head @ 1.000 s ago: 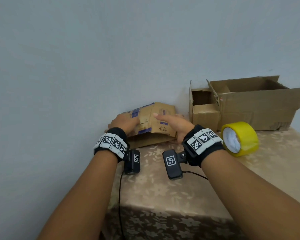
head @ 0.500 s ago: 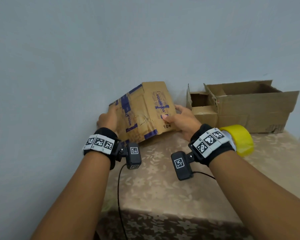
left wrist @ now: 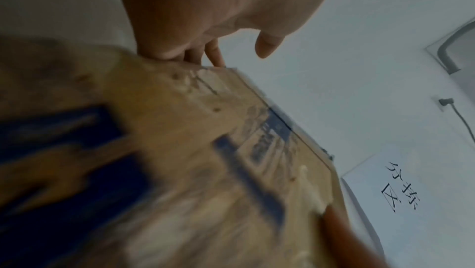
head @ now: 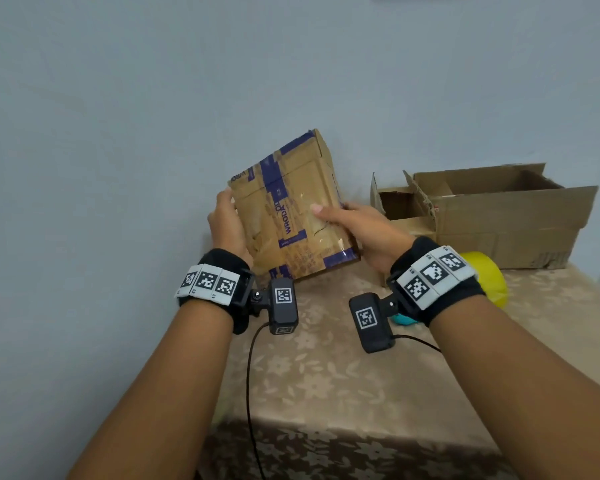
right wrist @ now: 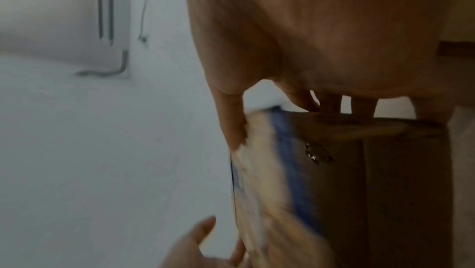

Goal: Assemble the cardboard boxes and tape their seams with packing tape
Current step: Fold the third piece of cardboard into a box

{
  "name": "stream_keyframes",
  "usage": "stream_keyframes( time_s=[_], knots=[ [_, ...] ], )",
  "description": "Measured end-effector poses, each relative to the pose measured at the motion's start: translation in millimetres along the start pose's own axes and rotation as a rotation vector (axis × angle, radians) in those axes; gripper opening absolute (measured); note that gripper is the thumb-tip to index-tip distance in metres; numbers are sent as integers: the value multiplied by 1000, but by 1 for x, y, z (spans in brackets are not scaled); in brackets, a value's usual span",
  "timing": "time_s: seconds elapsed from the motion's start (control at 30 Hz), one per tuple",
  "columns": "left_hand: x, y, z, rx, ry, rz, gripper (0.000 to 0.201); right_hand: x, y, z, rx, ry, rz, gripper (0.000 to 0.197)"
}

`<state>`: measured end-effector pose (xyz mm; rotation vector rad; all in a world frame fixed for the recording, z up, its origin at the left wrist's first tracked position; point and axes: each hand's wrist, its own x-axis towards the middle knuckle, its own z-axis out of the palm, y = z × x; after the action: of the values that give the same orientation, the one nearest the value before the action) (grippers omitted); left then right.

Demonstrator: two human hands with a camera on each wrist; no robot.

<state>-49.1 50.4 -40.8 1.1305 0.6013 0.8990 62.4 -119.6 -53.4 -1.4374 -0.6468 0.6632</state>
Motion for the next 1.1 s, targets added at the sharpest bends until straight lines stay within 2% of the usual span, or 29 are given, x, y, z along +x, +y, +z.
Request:
stream_keyframes(
  time_s=[0.07, 0.17, 0.23, 0.3, 0.37, 0.47, 0.5, 0.6, 0.73, 0.83, 0.9, 1.03, 1.1],
  knots=[
    [0, 1, 0, -13, 38, 53, 42, -2, 0, -4, 29, -26, 9, 42],
    [7, -2, 0, 42, 79, 113, 82, -1, 2, -5, -12, -1, 6, 62],
    [6, -3, 3, 82, 19, 88, 92, -2, 5, -2, -7, 12, 15, 70],
    [4, -4, 5, 110, -32, 66, 75, -2, 7, 1, 69, 34, 10, 69],
    [2, -2, 7, 142, -42, 97, 46, -2, 7, 6, 154, 79, -11, 74],
    [2, 1, 6, 185, -24, 170, 24, -1, 2, 12, 171, 184, -79, 115],
    [2, 1, 7, 194, -38, 199, 24, -1, 2, 13, 172, 217, -111, 116],
    [0, 0, 9, 204, -79, 261, 29, 1, 3, 16, 207, 279, -174, 95],
    [-5, 4, 11, 168, -64, 261, 34, -3, -3, 23, 200, 307, -209, 89],
    [-2, 6, 9, 203, -51, 315, 21, -6, -8, 25, 210, 334, -230, 67],
    [1, 5, 7, 230, -74, 336, 28, -6, -10, 26, 185, 356, -252, 58],
    [-6, 7, 6, 212, -133, 337, 27, -7, -8, 27, 64, 364, -304, 68],
    [-5, 7, 6, 197, -140, 354, 24, -6, -7, 24, -9, 378, -329, 63]
  ],
)
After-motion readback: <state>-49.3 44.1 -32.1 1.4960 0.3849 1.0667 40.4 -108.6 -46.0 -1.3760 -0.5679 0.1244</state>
